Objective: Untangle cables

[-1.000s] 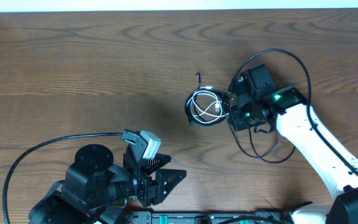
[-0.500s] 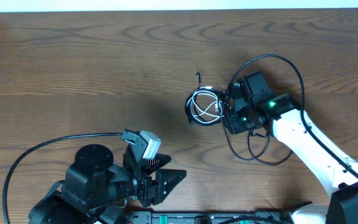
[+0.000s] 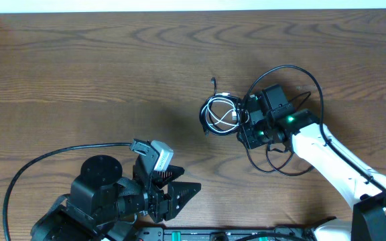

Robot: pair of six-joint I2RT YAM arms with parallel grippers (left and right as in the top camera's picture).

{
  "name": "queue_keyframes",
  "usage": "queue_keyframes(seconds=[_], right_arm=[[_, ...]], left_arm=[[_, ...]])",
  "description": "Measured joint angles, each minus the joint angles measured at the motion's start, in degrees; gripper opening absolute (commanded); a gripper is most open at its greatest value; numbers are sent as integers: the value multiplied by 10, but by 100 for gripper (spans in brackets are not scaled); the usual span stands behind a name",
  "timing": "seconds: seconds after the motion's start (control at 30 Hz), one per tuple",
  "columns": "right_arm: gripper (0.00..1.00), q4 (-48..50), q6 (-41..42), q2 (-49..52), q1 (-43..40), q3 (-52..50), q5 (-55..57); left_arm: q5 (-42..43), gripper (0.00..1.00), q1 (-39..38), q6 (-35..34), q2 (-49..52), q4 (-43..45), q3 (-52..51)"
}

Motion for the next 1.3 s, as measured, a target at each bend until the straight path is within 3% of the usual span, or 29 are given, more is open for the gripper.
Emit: queue_keyframes(seconds=[0.27, 0.43, 0.73, 0.77, 0.93, 0.97, 1.3], right_arm=[[51, 12, 4, 0, 2, -2, -4], [61, 36, 11, 0, 17, -2, -6], [61, 62, 21, 13, 41, -3, -4], [58, 62, 23, 14, 41, -3, -3], [7, 62, 31, 22, 41, -4, 2], [1, 62, 32, 23, 41, -4, 4], [1, 61, 48, 30, 41, -5, 5]], left_arm=[[0, 63, 0, 0, 0, 0, 0], [0, 63, 0, 0, 0, 0, 0], [0, 63, 0, 0, 0, -8, 0], [0, 63, 0, 0, 0, -9, 0], [0, 63, 0, 0, 0, -12, 0], [0, 63, 0, 0, 0, -12, 0], [0, 63, 0, 0, 0, -13, 0]])
